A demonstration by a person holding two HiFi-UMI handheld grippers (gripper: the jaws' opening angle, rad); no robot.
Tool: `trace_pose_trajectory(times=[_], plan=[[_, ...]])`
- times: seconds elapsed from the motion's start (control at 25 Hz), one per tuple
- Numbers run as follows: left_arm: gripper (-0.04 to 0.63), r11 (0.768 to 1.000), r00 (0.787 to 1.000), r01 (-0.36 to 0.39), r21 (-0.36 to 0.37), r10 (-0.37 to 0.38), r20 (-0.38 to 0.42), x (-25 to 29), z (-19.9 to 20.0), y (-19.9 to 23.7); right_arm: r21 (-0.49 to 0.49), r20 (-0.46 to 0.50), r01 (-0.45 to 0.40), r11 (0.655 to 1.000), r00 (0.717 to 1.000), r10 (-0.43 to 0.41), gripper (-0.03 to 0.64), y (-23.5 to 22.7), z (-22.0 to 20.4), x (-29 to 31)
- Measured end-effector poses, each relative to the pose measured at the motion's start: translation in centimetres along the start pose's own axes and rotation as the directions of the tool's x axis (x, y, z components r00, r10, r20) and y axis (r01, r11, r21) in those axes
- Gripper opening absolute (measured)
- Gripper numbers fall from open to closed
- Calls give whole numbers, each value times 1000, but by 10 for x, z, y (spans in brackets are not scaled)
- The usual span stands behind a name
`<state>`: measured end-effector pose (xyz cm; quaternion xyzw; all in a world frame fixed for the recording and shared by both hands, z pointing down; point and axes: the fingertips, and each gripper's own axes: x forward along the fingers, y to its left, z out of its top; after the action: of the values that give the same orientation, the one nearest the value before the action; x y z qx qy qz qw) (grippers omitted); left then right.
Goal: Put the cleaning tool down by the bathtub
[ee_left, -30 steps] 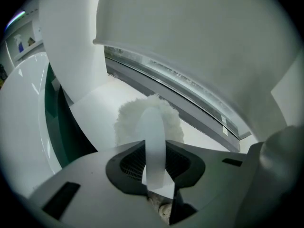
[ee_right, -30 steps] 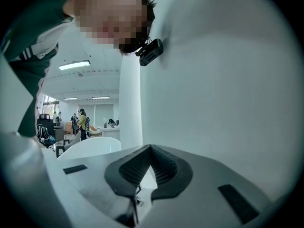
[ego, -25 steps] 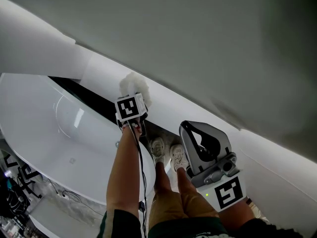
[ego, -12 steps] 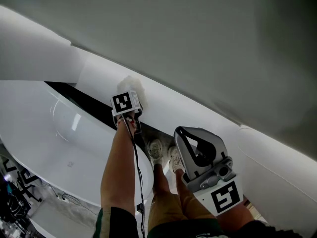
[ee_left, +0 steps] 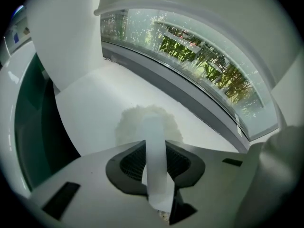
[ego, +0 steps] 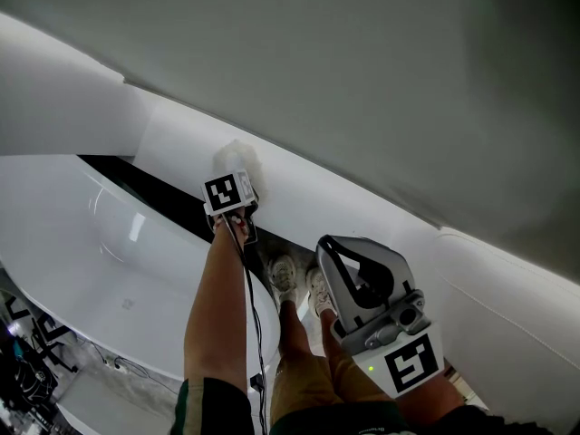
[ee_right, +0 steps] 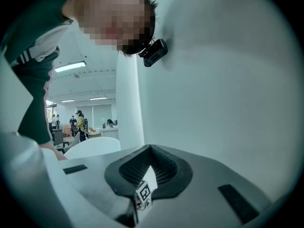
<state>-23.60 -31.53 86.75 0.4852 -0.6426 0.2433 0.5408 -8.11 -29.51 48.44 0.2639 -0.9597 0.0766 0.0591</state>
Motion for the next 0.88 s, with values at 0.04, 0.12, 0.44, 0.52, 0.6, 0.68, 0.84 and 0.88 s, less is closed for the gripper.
trace_pose_trajectory(times=[0.04, 0.12, 0.44, 0.52, 0.6, 0.68, 0.84, 0.88], plan=[[94, 1000, 1000, -8, 16, 8, 8, 0, 0, 1, 2, 0, 2, 1000, 1000, -2, 17, 0, 0, 0], [95, 999, 1000, -14, 38, 13, 21, 1, 1, 1, 8, 2, 3, 1000, 1000, -3, 16, 0, 1, 1], [95, 999, 999, -9, 46, 7, 40, 3, 2, -3, 16, 6, -2, 1000, 1000, 2, 17, 1, 4, 2], [95, 999, 999, -8, 47, 6, 49, 3, 1, -2, 15, 4, -7, 1000, 1000, 7, 17, 3, 3, 2], [95, 999, 999, 2, 36, -4, 47, 3, -2, -2, 13, 5, -11, 1000, 1000, 11, 15, 4, 2, 2], [95, 999, 999, 13, 34, -14, 52, 1, -2, -3, 11, 8, -12, 1000, 1000, 12, 16, 5, 4, 2], [98, 998, 998, 24, 56, -27, 55, 0, -2, -4, 12, 6, -9, 1000, 1000, 9, 17, 2, 5, 2], [100, 998, 998, 25, 63, -28, 53, -1, -2, -5, 12, 5, -8, 1000, 1000, 8, 15, 1, 5, 2]])
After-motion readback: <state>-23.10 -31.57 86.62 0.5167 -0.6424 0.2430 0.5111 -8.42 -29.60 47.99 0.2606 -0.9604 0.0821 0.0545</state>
